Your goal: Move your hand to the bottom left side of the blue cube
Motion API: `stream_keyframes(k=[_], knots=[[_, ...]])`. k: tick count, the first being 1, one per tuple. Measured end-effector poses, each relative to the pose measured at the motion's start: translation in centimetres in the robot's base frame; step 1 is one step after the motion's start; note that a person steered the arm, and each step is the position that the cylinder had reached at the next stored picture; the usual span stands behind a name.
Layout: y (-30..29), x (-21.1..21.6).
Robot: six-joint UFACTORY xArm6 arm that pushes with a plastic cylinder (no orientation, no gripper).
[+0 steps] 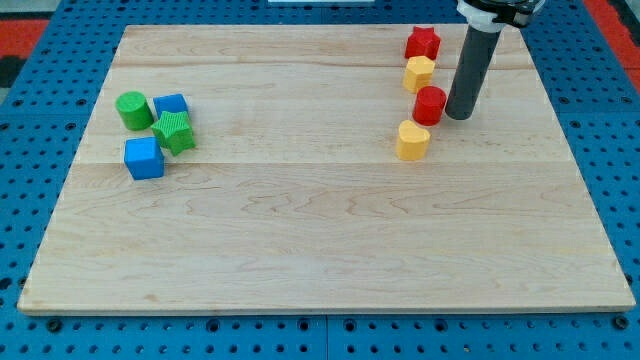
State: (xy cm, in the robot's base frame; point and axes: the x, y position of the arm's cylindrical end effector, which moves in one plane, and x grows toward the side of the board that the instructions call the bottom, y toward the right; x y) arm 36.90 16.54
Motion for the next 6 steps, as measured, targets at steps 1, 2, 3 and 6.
stream_keyframes(k=[1, 2, 3, 6], knots=[[-1.1, 0.1], [-0.8, 0.1], [7.8, 7.2], [-24.5, 18.1]])
